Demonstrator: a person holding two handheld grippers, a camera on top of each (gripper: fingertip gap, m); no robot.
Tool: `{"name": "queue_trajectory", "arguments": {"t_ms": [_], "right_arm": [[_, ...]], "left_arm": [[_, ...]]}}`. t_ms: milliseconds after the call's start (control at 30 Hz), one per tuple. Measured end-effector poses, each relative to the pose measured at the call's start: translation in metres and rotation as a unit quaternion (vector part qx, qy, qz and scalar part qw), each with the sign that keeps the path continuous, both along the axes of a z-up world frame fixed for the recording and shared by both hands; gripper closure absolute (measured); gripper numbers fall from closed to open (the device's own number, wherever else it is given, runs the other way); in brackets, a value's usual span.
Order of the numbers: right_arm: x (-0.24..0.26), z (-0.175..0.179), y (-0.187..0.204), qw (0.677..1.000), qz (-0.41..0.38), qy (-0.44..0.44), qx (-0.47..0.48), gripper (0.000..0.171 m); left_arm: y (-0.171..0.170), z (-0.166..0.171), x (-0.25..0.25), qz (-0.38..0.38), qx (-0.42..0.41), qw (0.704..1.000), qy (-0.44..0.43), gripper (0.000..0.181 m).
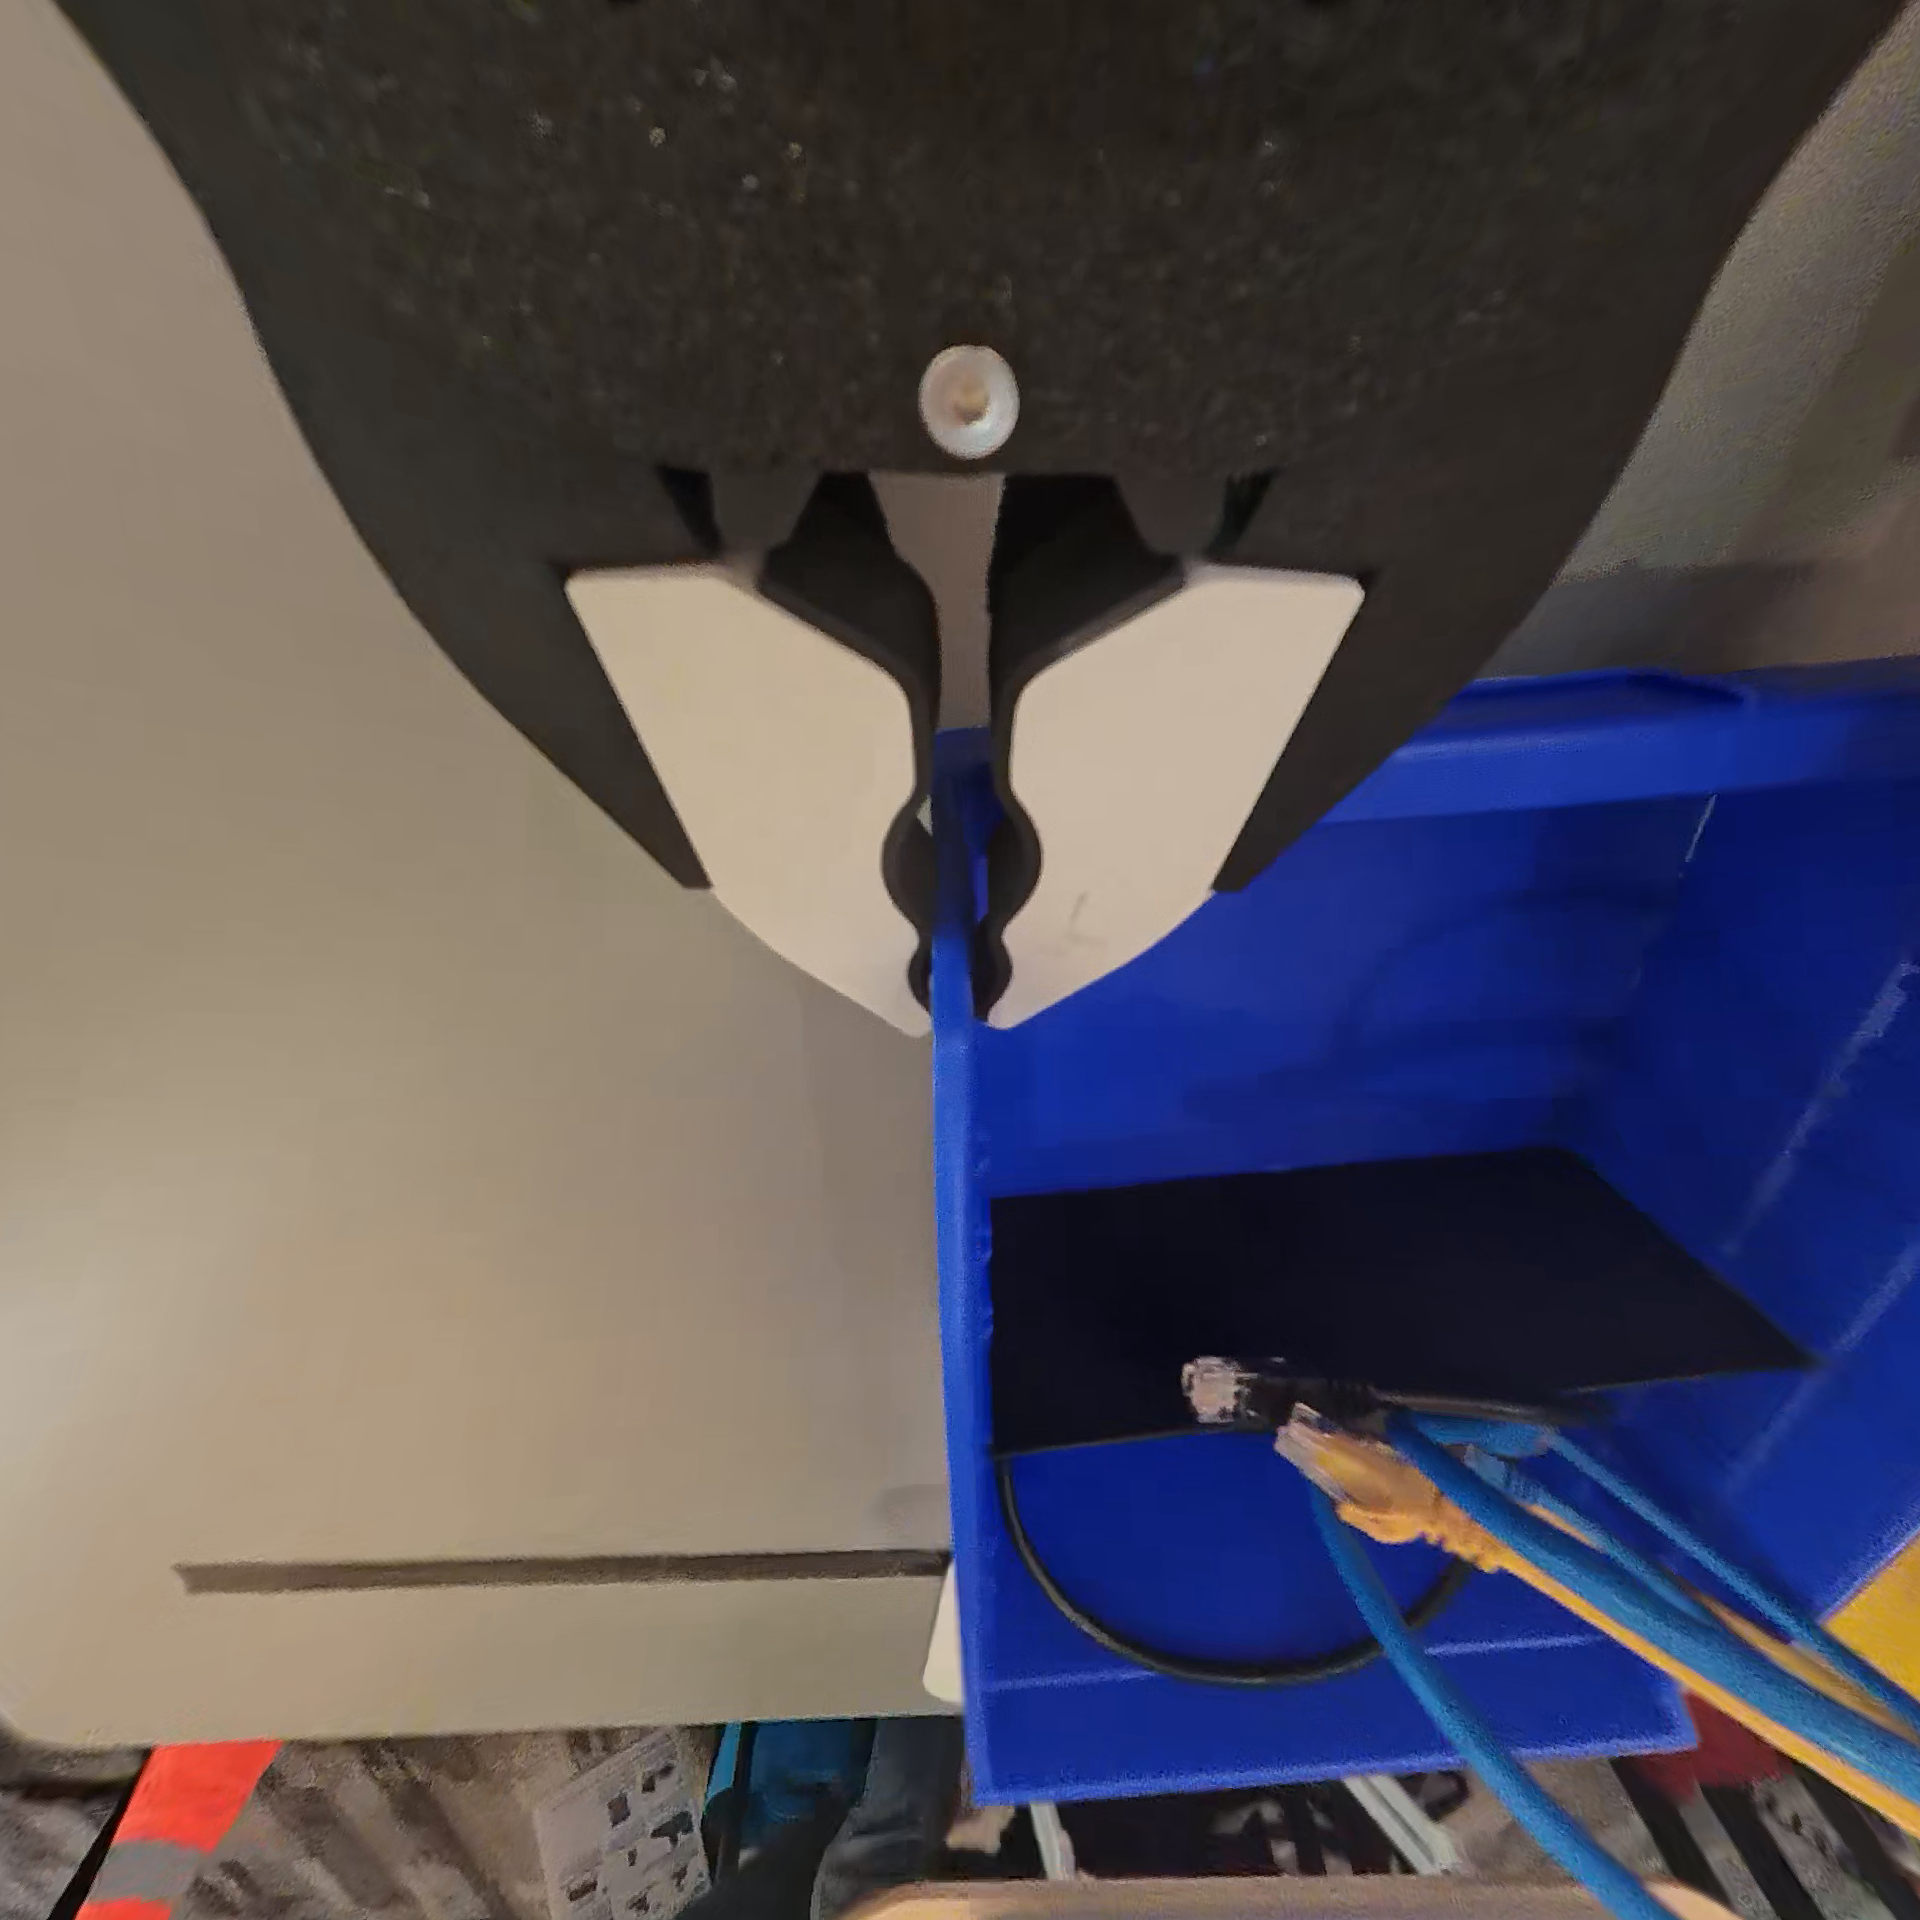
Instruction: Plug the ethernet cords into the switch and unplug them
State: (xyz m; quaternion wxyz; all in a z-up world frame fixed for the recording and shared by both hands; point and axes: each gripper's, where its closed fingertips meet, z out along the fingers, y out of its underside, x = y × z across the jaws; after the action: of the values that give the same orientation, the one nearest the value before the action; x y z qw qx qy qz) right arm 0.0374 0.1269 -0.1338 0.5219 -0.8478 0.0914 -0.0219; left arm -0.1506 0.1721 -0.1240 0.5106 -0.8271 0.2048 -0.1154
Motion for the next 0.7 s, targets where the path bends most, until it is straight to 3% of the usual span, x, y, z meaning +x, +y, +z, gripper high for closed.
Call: {"name": "queue_trajectory", "arguments": {"t_ms": [67,167,233,333,533,700], "right_arm": [[-0.005,-0.003,0.001,0.999,0.018,0.026,0.02,0.167],[-0.009,-0.008,-0.005,0.999,0.044,-0.004,0.002,0.168],[-0.011,-0.006,-0.024,0.996,0.075,-0.05,-0.014,0.164],[-0.017,0.001,-0.056,0.994,0.095,-0.046,0.002,0.168],[-0.054,0.003,-0.091,0.98,0.187,-0.062,0.014,0.163],[-0.105,-0.002,-0.094,0.965,0.261,-0.025,0.006,0.146]], "left_arm": [[-0.003,-0.001,-0.003,-0.005,-0.008,1.0,0.005,0.165],[-0.027,0.001,0.003,-0.066,-0.032,0.997,-0.01,0.133],[-0.046,0.008,-0.011,-0.067,-0.04,0.996,-0.038,0.137],[-0.063,0.024,-0.071,0.0,-0.029,0.998,-0.054,0.147],[-0.05,0.027,-0.235,0.156,0.005,0.983,-0.095,0.153],[-0.019,0.015,-0.249,0.164,-0.01,0.983,-0.087,0.153]]}}
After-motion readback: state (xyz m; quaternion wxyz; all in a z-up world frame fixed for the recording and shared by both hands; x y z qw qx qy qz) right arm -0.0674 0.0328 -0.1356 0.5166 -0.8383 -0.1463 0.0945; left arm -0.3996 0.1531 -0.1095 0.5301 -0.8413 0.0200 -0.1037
